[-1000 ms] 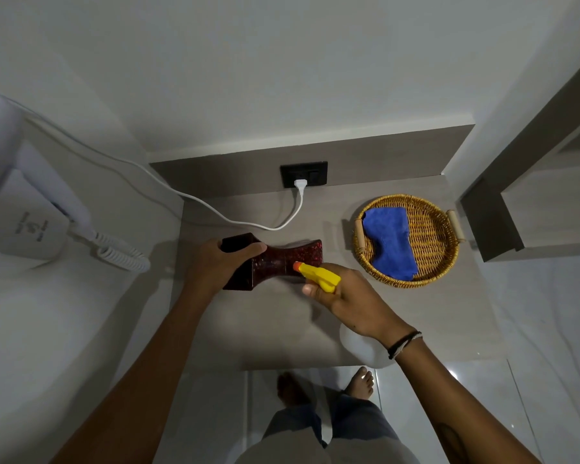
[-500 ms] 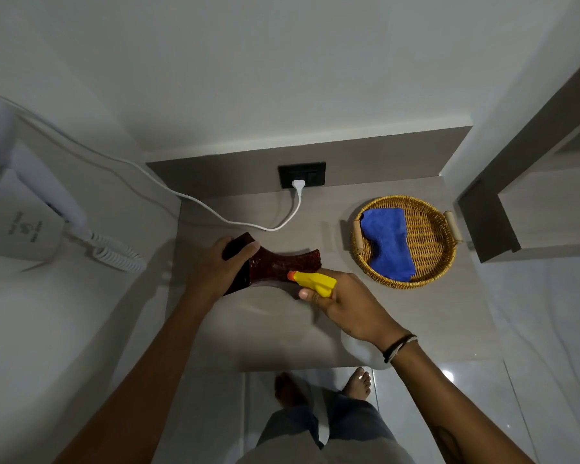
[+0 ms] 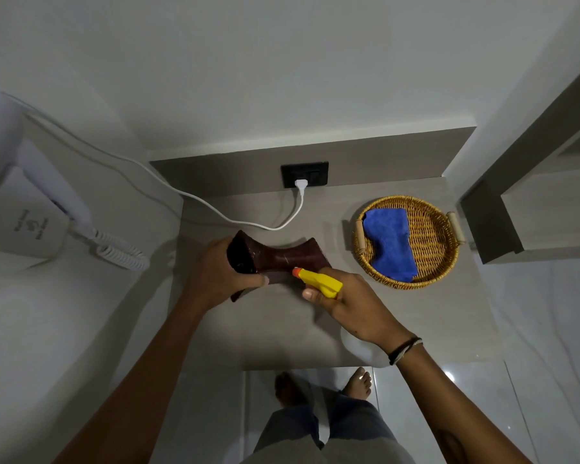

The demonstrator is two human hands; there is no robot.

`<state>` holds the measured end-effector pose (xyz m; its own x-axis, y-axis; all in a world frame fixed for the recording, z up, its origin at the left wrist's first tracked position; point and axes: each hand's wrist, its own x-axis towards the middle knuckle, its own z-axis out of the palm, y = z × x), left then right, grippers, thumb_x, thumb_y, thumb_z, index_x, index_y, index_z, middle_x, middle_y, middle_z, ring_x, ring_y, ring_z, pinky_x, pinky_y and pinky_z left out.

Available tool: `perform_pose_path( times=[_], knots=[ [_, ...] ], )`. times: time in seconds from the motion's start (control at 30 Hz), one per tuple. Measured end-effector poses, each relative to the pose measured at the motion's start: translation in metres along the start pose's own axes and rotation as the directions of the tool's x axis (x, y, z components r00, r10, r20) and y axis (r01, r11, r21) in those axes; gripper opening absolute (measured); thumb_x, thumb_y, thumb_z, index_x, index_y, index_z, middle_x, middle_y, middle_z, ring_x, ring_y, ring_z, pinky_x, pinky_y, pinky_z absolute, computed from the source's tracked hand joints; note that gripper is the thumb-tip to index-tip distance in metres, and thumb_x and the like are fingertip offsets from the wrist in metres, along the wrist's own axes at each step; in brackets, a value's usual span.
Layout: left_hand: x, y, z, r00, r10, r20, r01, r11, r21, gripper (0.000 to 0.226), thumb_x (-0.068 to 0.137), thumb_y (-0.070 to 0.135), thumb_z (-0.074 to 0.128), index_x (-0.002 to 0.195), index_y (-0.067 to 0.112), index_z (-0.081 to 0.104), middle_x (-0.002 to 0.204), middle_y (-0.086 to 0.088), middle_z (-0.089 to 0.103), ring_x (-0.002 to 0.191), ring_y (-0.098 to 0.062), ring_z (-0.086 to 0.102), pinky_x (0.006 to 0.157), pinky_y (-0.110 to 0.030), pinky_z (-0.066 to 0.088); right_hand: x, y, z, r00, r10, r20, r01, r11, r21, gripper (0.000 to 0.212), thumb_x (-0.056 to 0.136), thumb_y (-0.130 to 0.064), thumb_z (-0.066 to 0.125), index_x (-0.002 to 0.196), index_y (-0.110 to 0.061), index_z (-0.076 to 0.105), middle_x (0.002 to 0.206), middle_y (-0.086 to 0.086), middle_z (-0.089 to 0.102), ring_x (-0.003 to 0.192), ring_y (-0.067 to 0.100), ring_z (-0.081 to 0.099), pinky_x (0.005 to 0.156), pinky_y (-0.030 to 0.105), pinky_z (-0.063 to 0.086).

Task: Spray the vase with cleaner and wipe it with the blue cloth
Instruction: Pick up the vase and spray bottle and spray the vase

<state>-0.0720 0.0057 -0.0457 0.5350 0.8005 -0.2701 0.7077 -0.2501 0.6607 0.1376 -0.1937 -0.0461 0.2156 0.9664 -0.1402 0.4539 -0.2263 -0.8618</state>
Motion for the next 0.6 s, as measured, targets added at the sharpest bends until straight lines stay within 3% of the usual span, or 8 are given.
perform_pose_path(
  times=[0.1,0.17,0.23,0.3,0.4,0.53,0.6],
  knots=[
    [0.001,0.001,0.003,0.983,-0.185,0.010,0.185,0.979,-0.091,0.058,0.056,0.074,0.091,0.090,0.028,0.082,0.082,0.016,0.082,0.075,-0.002,0.078,0.066,-0.027,0.059,-0.001,0.000,0.001,1.000,0.014,0.022,-0.013,1.000,-0.010,0.036,0.103,-0.044,0.066,0.113,-0.010,0.073,0.089,0.008,0.070,0.082,0.025,0.066,0.079,0.055,0.054],
    [0.003,0.001,0.005,0.962,-0.272,0.000,0.269,0.952,-0.149,0.067,0.054,0.083,0.085,0.085,0.024,0.083,0.076,0.010,0.082,0.076,-0.010,0.080,0.066,-0.029,0.058,-0.001,0.000,0.001,1.000,0.002,0.020,-0.001,1.000,-0.020,0.037,0.104,-0.044,0.065,0.114,-0.009,0.073,0.086,0.008,0.068,0.080,0.025,0.065,0.079,0.055,0.054],
    [0.006,0.001,0.005,0.944,-0.330,-0.001,0.324,0.927,-0.186,0.075,0.052,0.089,0.081,0.088,0.023,0.084,0.079,0.003,0.083,0.082,-0.019,0.081,0.076,-0.038,0.064,0.002,0.000,0.002,1.000,-0.007,0.015,0.007,1.000,-0.022,0.036,0.105,-0.043,0.064,0.113,-0.009,0.072,0.086,0.009,0.068,0.078,0.025,0.065,0.078,0.055,0.054],
    [0.007,0.002,0.005,0.933,-0.359,0.000,0.349,0.909,-0.228,0.082,0.047,0.093,0.082,0.088,0.022,0.085,0.082,0.000,0.084,0.083,-0.020,0.082,0.088,-0.047,0.067,0.004,-0.003,0.003,0.999,-0.026,0.019,0.027,0.998,-0.054,0.036,0.105,-0.041,0.064,0.121,-0.011,0.073,0.090,0.010,0.069,0.081,0.026,0.065,0.079,0.052,0.055],
    [0.007,0.004,0.003,0.918,-0.396,0.006,0.381,0.879,-0.287,0.098,0.030,0.098,0.080,0.085,0.018,0.086,0.080,-0.004,0.085,0.082,-0.023,0.083,0.091,-0.053,0.067,0.006,-0.007,0.002,0.997,-0.067,0.027,0.069,0.994,-0.085,0.041,0.107,-0.039,0.062,0.142,-0.021,0.069,0.102,0.010,0.074,0.091,0.026,0.069,0.084,0.047,0.056],
    [0.007,0.005,0.001,0.906,-0.423,0.001,0.406,0.869,-0.284,0.101,0.028,0.098,0.081,0.082,0.012,0.085,0.078,-0.007,0.084,0.080,-0.027,0.083,0.089,-0.055,0.067,0.010,-0.005,0.001,0.999,-0.027,0.032,0.029,0.996,-0.079,0.042,0.106,-0.041,0.061,0.137,-0.014,0.070,0.112,0.012,0.077,0.100,0.026,0.072,0.089,0.049,0.057],
    [0.007,0.004,0.002,0.904,-0.427,0.001,0.409,0.865,-0.290,0.097,0.033,0.095,0.085,0.083,0.012,0.084,0.078,-0.007,0.084,0.080,-0.027,0.083,0.089,-0.055,0.067,0.009,-0.004,0.001,0.998,-0.036,0.042,0.040,0.994,-0.101,0.043,0.107,-0.041,0.060,0.143,-0.019,0.068,0.120,0.012,0.077,0.107,0.027,0.073,0.093,0.048,0.058]
  ],
)
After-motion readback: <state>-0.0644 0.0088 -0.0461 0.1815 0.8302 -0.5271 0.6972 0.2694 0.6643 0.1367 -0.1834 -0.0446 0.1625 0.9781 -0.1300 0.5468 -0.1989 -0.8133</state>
